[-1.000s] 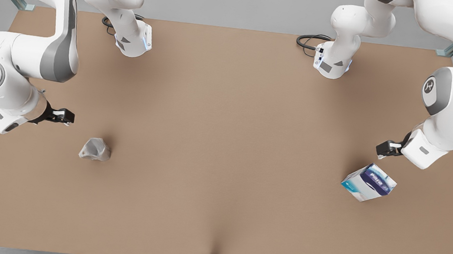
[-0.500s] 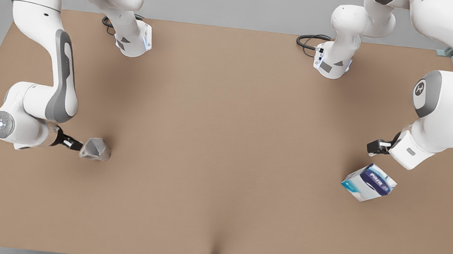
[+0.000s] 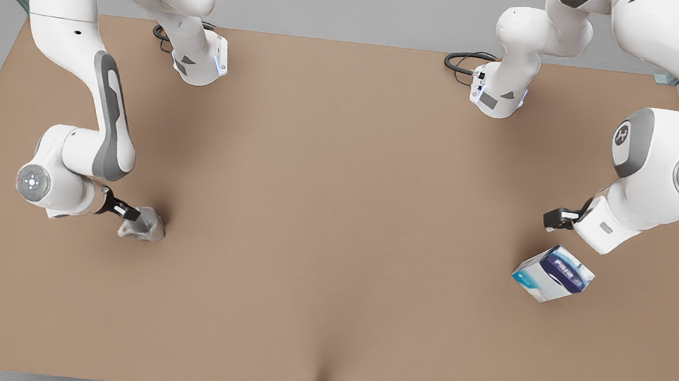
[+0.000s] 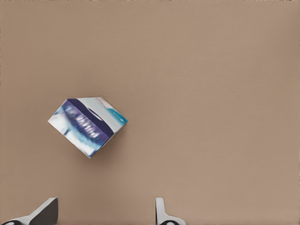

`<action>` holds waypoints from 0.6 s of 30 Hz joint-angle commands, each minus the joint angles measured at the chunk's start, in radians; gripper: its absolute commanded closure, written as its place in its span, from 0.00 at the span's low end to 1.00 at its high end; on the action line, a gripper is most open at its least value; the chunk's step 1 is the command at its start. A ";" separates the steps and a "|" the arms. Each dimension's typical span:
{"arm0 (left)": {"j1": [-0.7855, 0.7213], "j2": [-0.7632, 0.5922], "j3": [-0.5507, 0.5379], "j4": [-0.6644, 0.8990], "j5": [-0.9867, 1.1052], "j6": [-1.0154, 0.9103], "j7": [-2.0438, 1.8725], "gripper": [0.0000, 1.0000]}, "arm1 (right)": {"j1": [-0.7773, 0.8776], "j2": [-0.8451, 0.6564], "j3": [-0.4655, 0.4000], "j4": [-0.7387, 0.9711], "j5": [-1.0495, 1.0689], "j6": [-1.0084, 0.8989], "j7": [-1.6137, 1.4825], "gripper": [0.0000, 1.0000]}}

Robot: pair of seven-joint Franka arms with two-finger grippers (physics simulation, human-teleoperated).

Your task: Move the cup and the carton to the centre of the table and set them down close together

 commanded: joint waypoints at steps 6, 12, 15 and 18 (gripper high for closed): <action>-0.012 0.003 0.000 0.004 0.000 0.001 -0.002 0.00 | 0.013 0.025 0.000 0.008 0.017 0.005 0.000 0.00; -0.012 0.023 0.000 0.006 -0.020 0.006 -0.002 0.00 | 0.007 0.045 0.000 0.028 0.017 0.006 -0.003 0.00; -0.009 0.024 0.000 0.007 -0.020 0.009 -0.002 0.00 | 0.003 0.060 0.000 0.048 0.017 0.006 -0.005 0.00; -0.012 0.029 0.000 0.006 -0.020 0.006 -0.005 0.00 | 0.003 0.095 0.000 0.063 0.017 0.006 -0.011 0.00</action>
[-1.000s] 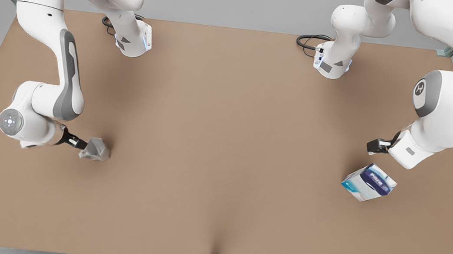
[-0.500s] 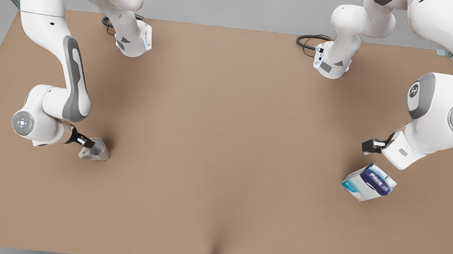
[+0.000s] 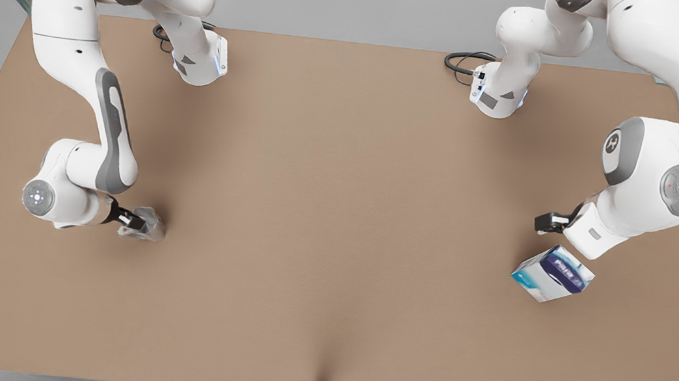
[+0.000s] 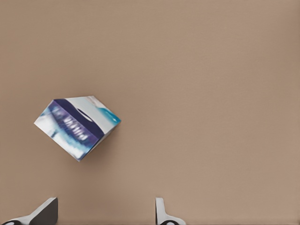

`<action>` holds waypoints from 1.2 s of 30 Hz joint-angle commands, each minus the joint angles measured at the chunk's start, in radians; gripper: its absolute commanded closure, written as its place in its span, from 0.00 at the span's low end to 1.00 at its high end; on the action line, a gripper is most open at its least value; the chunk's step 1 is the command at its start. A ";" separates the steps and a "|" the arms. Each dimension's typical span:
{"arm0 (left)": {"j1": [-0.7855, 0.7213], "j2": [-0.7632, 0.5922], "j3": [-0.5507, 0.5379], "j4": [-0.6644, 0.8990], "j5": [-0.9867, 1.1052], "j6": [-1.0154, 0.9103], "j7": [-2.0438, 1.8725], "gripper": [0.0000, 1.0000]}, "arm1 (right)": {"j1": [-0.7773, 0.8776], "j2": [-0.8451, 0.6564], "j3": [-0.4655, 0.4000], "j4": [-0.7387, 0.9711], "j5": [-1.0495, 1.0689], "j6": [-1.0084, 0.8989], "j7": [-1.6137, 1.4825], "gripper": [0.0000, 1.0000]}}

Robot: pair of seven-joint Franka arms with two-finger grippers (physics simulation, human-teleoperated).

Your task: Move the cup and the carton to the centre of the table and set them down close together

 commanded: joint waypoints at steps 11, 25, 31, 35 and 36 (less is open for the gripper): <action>-0.006 0.011 0.000 -0.003 0.005 -0.005 0.006 0.00 | -0.003 0.060 0.002 0.011 0.031 -0.003 -0.035 0.77; -0.010 0.006 0.003 -0.001 0.027 -0.006 0.002 0.00 | 0.006 0.071 0.055 0.117 0.034 -0.074 -0.032 0.79; 0.002 0.009 0.014 0.011 0.030 -0.003 -0.009 0.00 | 0.414 0.337 0.081 0.607 0.224 -0.051 -0.018 0.79; 0.014 -0.002 -0.012 0.014 0.214 -0.035 -0.207 0.00 | 0.835 0.488 -0.330 0.789 0.641 -0.044 -0.006 0.79; 0.020 0.003 -0.009 0.022 0.196 -0.041 -0.209 0.01 | 0.850 0.525 -0.357 0.825 0.652 -0.043 0.023 0.79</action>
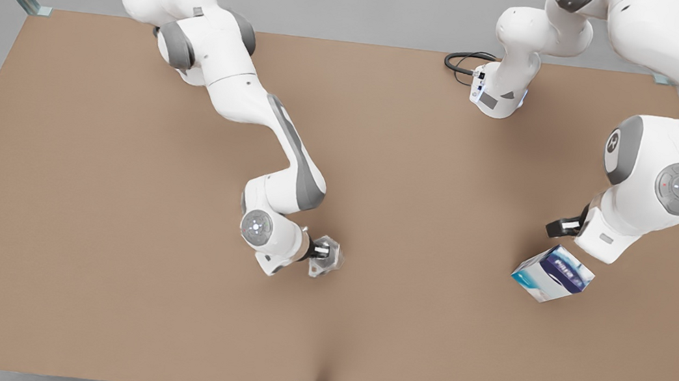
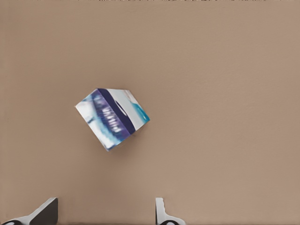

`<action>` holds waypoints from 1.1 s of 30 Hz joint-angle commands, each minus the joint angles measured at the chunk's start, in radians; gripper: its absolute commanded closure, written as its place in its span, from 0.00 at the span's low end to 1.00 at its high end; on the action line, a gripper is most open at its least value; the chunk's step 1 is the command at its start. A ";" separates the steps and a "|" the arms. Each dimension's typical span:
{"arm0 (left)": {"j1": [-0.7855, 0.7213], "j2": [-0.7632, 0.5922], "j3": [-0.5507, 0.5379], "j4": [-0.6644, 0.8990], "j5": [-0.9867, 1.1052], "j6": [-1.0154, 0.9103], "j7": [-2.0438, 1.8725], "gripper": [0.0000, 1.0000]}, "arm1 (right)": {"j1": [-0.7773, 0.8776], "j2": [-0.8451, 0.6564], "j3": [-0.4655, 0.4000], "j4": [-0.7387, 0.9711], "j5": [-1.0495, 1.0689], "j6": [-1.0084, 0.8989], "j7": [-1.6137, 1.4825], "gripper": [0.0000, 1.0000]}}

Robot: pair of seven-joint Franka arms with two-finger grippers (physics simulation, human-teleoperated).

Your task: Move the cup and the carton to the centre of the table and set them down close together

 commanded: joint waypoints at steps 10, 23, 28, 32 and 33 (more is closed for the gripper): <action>0.065 0.008 -0.092 0.028 -0.040 0.063 1.253 0.00 | 0.006 0.102 -0.048 0.089 -0.005 0.120 0.015 0.00; 0.121 0.017 -0.112 -0.049 -0.144 0.181 2.142 0.00 | 0.029 -0.019 -0.037 -0.029 -0.011 0.189 0.007 0.00; 0.232 -0.098 -0.155 -0.264 -0.146 0.349 2.261 0.00 | -0.028 -0.386 -0.023 -0.115 -0.476 -0.247 -0.195 0.00; 0.275 -0.050 -0.153 -0.262 -0.137 0.367 2.300 0.00 | -0.526 -0.766 0.319 -0.368 -0.853 -0.402 -0.384 0.00; 0.287 -0.058 -0.152 -0.278 -0.132 0.410 2.328 0.00 | -0.592 -0.846 0.350 -0.469 -0.850 -0.387 -0.379 0.00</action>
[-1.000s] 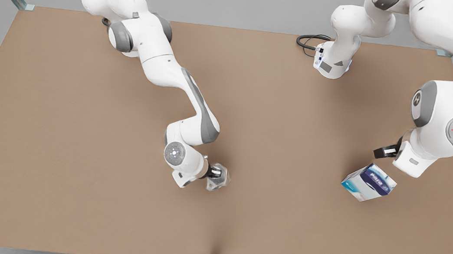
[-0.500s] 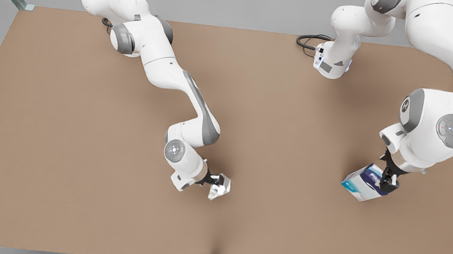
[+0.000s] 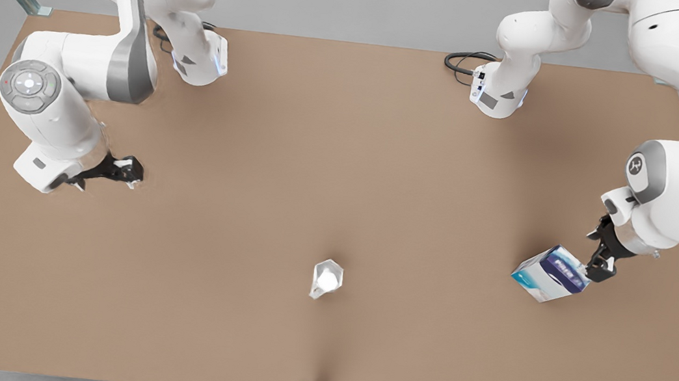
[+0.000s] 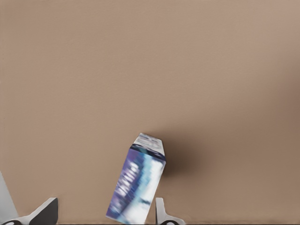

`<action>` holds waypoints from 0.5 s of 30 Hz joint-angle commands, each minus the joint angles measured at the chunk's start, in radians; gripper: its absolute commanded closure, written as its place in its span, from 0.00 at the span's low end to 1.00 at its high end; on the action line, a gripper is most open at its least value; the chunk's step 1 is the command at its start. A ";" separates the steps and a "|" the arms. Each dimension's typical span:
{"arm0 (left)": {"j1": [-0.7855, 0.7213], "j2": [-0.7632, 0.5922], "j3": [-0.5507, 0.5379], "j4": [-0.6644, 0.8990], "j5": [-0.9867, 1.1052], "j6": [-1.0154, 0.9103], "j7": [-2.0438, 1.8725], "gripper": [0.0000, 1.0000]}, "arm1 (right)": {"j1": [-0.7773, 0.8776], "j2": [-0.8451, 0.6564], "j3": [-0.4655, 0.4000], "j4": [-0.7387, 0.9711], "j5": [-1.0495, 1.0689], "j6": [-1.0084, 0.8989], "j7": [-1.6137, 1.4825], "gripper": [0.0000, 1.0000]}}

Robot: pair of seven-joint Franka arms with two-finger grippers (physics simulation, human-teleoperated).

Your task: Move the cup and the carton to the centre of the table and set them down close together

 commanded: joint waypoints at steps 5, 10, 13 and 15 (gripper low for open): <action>0.022 -0.068 -0.001 -0.091 0.126 0.032 0.042 0.00 | 0.018 0.011 0.003 -0.014 -0.004 0.002 0.044 0.00; 0.028 -0.064 -0.004 -0.205 0.181 0.179 0.048 0.00 | 0.012 0.026 0.002 -0.002 0.005 -0.010 0.042 0.00; 0.036 -0.033 -0.004 -0.203 0.169 0.240 0.046 0.00 | 0.008 0.027 0.002 -0.001 0.006 -0.010 0.044 0.00; 0.038 -0.013 -0.004 -0.203 0.130 0.254 0.048 0.00 | 0.005 0.029 0.002 -0.001 0.006 -0.009 0.044 0.00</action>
